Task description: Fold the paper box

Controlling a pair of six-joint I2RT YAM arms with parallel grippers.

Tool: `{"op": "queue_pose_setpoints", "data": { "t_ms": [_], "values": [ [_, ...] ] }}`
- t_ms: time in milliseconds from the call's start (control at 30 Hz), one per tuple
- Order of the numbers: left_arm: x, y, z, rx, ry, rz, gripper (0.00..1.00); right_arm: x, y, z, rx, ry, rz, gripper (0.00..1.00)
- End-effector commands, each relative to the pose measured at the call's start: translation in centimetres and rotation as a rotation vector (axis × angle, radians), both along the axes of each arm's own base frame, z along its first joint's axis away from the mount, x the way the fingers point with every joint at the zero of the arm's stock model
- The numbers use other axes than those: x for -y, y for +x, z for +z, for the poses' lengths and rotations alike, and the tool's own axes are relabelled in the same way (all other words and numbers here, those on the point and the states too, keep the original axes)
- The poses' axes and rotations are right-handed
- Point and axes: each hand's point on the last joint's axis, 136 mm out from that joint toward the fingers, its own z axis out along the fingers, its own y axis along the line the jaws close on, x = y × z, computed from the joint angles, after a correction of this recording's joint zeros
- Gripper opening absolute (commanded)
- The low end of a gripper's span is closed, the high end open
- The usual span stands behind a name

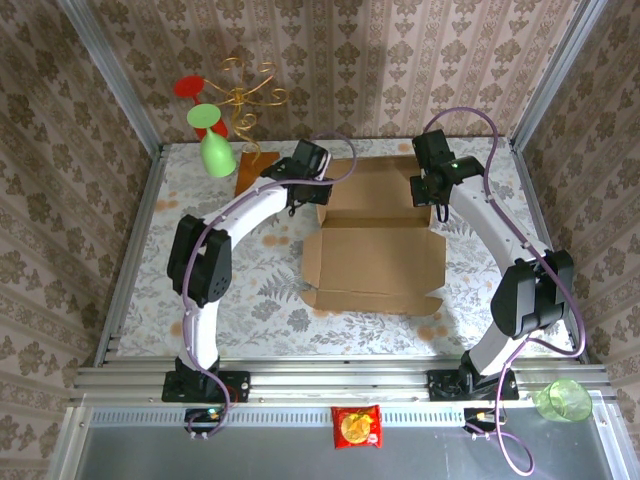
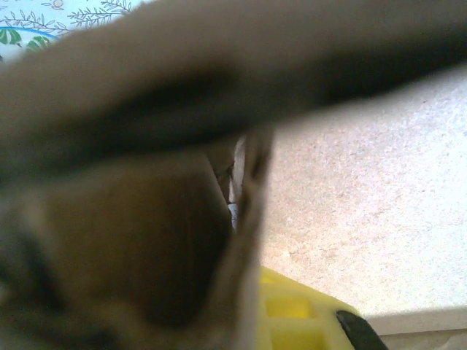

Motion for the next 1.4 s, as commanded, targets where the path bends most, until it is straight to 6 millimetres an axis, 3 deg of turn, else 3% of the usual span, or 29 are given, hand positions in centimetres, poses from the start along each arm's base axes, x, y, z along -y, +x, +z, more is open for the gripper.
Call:
{"op": "queue_pose_setpoints", "data": {
  "t_ms": [0,200,433,567,833,1100,1367],
  "values": [
    [0.1,-0.4,-0.1,0.022,0.021,-0.024,0.06,-1.1,0.2,0.0,-0.006,0.015,0.022,0.00],
    [0.3,-0.7,0.5,0.016,-0.036,-0.021,0.29,-1.2,0.2,-0.1,-0.006,0.023,0.029,0.00],
    [-0.8,-0.6,4.1,0.030,-0.209,0.040,0.41,-1.1,0.1,-0.3,-0.009,0.021,0.026,0.00],
    [-1.1,-0.9,5.2,0.020,-0.264,0.027,0.44,-1.1,0.1,-0.6,-0.014,0.026,0.022,0.00],
    [-1.8,-1.9,5.2,-0.002,-0.265,0.015,0.45,-1.2,0.1,-0.5,-0.015,0.028,0.021,0.00],
    [-2.8,-2.9,7.7,0.037,-0.282,0.018,0.44,-0.5,0.0,-0.9,-0.034,0.046,-0.006,0.00],
    [-4.3,-4.6,5.7,0.000,-0.249,0.048,0.43,-0.3,0.0,-1.3,-0.045,0.075,-0.026,0.00]
  ]
}}
